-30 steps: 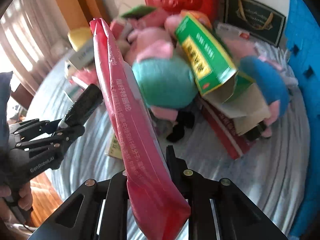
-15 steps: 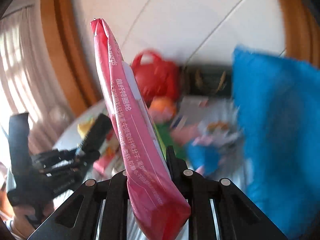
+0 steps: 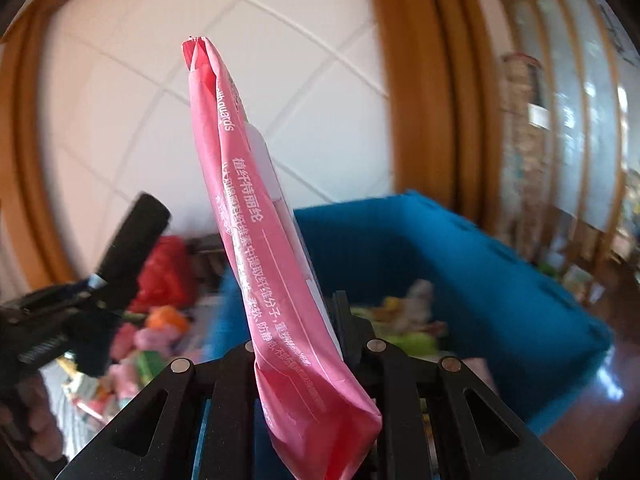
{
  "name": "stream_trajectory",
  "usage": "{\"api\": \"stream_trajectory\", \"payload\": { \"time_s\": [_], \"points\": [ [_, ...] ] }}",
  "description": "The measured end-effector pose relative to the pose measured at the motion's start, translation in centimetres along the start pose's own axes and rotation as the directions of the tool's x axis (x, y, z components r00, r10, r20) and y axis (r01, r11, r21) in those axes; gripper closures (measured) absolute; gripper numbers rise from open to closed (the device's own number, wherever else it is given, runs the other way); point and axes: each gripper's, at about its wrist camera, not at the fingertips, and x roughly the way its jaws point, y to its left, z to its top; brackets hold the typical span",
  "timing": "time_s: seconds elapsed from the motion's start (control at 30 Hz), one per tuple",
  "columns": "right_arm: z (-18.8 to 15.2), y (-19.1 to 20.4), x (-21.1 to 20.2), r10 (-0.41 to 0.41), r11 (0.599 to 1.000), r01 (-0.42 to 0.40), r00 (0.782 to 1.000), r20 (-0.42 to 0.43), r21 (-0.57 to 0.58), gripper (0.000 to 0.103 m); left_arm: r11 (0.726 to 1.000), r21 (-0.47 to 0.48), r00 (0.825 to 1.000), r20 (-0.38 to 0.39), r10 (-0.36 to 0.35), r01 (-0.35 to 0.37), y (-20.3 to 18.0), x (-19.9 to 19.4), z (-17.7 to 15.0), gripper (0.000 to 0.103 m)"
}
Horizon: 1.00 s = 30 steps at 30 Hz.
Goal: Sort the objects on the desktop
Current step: 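Carry the roll and tissue pack into the blue crate and release both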
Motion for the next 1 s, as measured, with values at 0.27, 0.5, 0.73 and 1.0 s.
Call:
{"api": "stream_trajectory", "payload": {
  "time_s": [0.27,0.5,0.73,1.0],
  "points": [
    [-0.1,-8.4,2.7,-0.124,0.992,0.125,0.988,-0.094,0.009,0.086,0.998,0.053,0.993,-0.115,-0.025,0.031,-8.1,5.7,0.7,0.073],
    [-1.4,-11.7,4.2,-0.148,0.988,0.151,0.976,-0.161,0.008,0.086,0.998,0.069,0.982,-0.188,0.001,0.012,-10.1,9.4,0.2,0.073],
    [-1.6,-14.3,6.6,-0.162,0.986,0.167,0.966,-0.2,0.009,0.083,0.997,0.075,0.977,-0.211,0.035,-0.019,-10.4,10.8,-0.1,0.073],
    [-1.6,-15.1,7.3,-0.196,0.98,0.198,0.959,-0.203,-0.011,0.038,0.992,0.093,0.98,-0.169,0.101,-0.086,-10.5,10.5,0.1,0.034]
  ]
}}
